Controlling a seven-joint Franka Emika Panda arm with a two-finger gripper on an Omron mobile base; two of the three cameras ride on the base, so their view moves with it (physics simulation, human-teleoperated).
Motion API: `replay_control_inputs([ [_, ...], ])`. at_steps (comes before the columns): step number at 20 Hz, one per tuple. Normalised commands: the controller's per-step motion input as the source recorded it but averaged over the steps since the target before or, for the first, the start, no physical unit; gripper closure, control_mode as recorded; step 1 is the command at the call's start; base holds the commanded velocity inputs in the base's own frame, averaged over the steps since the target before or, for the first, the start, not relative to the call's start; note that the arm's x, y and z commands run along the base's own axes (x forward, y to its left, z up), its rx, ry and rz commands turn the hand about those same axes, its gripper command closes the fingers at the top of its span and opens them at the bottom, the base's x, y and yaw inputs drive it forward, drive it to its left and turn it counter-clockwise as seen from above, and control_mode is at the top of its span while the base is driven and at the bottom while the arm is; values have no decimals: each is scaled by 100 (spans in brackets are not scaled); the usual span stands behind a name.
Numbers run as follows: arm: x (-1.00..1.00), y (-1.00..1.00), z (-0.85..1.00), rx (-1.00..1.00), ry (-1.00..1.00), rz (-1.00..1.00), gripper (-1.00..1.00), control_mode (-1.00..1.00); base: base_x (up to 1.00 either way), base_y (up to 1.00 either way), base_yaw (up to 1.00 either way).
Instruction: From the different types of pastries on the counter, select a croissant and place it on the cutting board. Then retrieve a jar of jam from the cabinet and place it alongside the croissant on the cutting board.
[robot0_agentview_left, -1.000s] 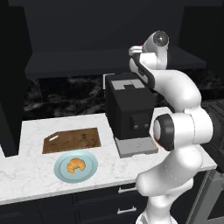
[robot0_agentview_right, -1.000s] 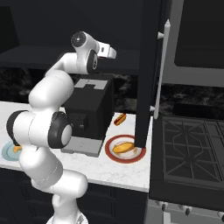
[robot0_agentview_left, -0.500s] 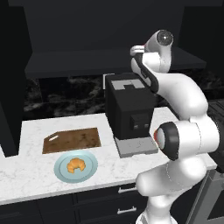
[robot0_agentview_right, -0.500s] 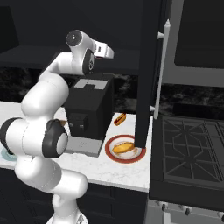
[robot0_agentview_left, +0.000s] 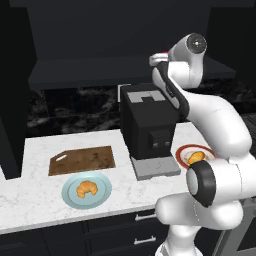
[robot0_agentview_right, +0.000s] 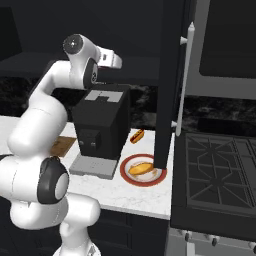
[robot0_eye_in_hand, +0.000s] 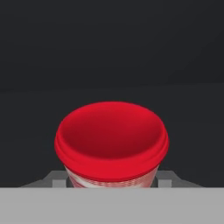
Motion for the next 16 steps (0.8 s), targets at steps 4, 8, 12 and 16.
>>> replay_control_inputs([
  [4, -60, 16, 13, 1, 0, 7, 100, -100, 0, 0, 0],
  [8, -64, 13, 14, 1, 0, 8, 100, -100, 0, 0, 0],
  [12, -72, 13, 14, 1, 0, 9, 100, -100, 0, 0, 0],
  [16, -81, 13, 17, 1, -1, 10, 100, -100, 0, 0, 0],
])
